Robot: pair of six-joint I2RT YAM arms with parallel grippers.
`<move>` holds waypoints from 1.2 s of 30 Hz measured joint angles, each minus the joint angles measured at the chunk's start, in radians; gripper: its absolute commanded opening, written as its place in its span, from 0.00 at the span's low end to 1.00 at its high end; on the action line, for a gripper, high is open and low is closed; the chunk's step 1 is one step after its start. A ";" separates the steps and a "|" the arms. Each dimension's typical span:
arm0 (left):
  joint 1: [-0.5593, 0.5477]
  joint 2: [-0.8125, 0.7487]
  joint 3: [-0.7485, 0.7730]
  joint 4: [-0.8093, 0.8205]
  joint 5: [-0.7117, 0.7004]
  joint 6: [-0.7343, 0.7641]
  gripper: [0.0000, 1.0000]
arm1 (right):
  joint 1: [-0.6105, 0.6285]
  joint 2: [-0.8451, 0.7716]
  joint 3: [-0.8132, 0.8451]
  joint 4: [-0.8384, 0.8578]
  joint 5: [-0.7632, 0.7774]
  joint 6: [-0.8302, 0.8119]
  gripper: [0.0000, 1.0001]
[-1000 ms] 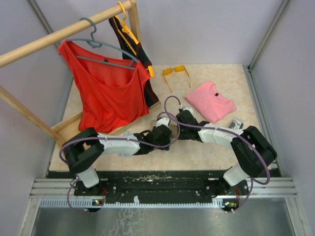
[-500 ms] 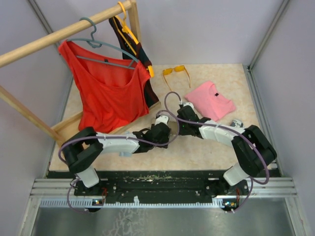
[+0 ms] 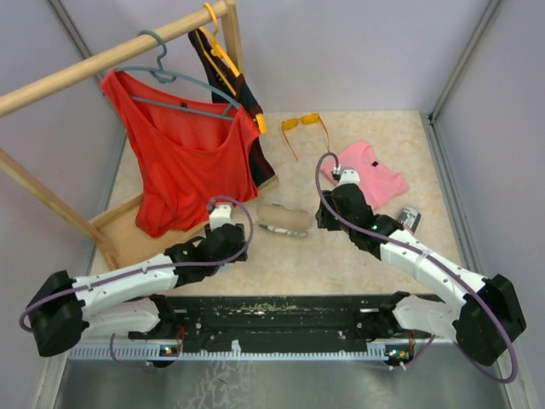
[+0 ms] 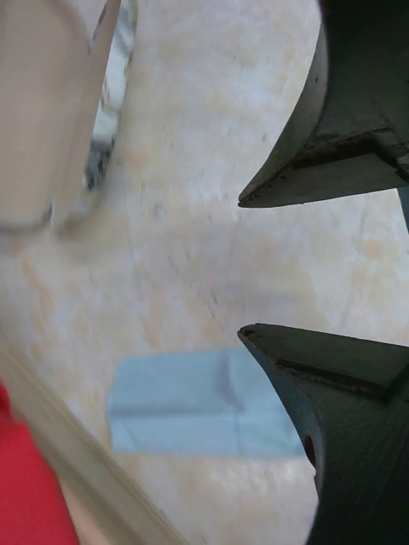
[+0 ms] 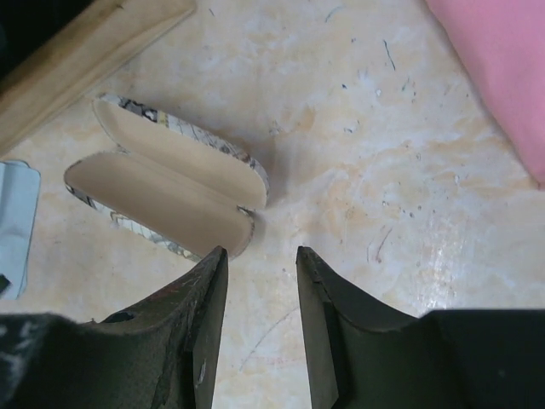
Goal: Organize the sunglasses
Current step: Move the sunglasses case at the center of the board, then pick up the glasses cleaning cloth from the center of the board.
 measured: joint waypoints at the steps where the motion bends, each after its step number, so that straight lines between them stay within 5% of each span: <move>1: 0.019 -0.026 -0.012 -0.041 -0.010 -0.026 0.67 | 0.000 -0.007 -0.009 -0.008 -0.001 0.002 0.39; 7: 0.134 -0.124 -0.045 -0.280 -0.063 -0.220 0.79 | 0.000 -0.025 -0.045 -0.045 -0.024 0.016 0.40; 18: 0.195 -0.020 -0.104 -0.391 -0.047 -0.428 0.76 | 0.000 -0.037 -0.045 -0.056 -0.072 0.026 0.40; 36: 0.214 -0.041 -0.150 -0.171 0.087 -0.319 0.05 | 0.000 -0.061 -0.045 -0.065 -0.080 0.026 0.40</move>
